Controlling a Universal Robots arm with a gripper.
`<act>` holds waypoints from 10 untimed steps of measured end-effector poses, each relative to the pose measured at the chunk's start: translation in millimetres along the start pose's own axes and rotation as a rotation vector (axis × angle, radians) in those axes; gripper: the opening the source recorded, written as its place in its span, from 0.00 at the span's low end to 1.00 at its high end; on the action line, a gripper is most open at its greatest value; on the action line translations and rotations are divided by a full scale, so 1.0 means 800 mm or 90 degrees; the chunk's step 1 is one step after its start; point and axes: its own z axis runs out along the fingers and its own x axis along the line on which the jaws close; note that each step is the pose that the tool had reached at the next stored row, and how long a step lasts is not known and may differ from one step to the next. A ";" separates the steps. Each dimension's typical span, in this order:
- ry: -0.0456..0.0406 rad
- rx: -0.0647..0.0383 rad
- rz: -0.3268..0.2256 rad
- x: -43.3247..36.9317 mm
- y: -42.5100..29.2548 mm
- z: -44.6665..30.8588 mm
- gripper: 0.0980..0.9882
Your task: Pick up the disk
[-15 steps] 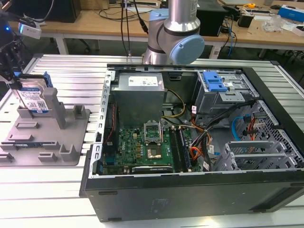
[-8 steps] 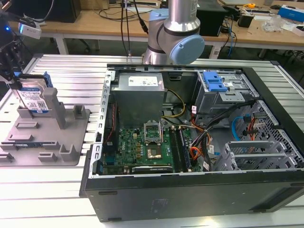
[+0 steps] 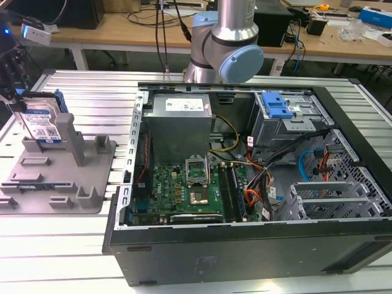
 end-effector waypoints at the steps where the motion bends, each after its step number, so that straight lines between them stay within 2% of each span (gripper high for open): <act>1: 0.0000 0.000 0.000 0.000 0.0001 -0.0037 0.30; 3: 0.0000 0.000 0.000 0.000 0.0002 -0.0121 0.30; 7: 0.0000 0.000 0.000 0.001 0.0006 -0.0373 0.30; 10: 0.0001 0.000 0.000 0.002 0.0010 -0.0719 0.30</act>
